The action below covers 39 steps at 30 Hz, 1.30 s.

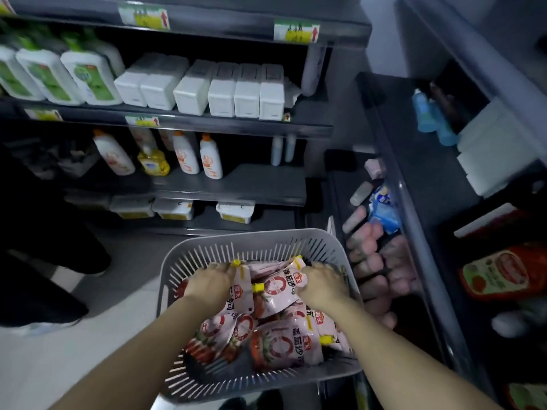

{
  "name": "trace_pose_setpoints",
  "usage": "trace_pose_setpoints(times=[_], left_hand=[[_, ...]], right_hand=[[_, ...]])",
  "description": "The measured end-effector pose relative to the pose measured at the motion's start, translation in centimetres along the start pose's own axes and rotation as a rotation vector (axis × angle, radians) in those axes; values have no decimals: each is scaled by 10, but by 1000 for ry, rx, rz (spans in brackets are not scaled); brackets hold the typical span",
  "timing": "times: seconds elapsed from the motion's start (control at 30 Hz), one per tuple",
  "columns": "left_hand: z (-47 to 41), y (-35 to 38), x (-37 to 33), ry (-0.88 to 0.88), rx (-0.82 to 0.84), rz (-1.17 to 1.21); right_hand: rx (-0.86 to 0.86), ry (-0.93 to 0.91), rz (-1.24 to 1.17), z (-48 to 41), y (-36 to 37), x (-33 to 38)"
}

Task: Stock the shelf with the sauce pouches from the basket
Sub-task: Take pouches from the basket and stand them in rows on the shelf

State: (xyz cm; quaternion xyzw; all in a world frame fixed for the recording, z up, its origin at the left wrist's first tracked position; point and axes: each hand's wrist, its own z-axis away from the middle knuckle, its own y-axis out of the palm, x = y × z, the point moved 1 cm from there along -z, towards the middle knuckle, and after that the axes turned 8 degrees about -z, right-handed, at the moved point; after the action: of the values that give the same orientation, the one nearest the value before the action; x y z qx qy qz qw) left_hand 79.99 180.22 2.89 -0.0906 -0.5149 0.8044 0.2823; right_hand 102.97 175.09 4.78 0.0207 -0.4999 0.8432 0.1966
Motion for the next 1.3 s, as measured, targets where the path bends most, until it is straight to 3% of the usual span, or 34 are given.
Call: trace_pose_setpoints(times=[0.17, 0.3, 0.43, 0.67, 0.77, 0.9, 1.07, 1.3], left_hand=[[-6, 9, -7, -1, 1, -19], [-12, 9, -11, 124, 72, -39], [-11, 3, -3, 150, 120, 154], [5, -22, 23, -60, 3, 804], [15, -30, 28, -83, -30, 997], [29, -41, 30, -45, -86, 1192], [58, -68, 30, 23, -147, 1341], [113, -130, 14, 273, -216, 1438]], right_hand=[[80, 19, 75, -22, 15, -7], [63, 58, 258, -26, 13, -6], [76, 116, 149, -24, 6, -9], [-117, 72, -372, 6, 1, 7], [-209, 7, -449, 27, -1, 20], [-376, -47, -503, 57, -8, 33], [-588, 13, -612, 104, -19, 47], [-889, 67, -808, 193, -52, 58]])
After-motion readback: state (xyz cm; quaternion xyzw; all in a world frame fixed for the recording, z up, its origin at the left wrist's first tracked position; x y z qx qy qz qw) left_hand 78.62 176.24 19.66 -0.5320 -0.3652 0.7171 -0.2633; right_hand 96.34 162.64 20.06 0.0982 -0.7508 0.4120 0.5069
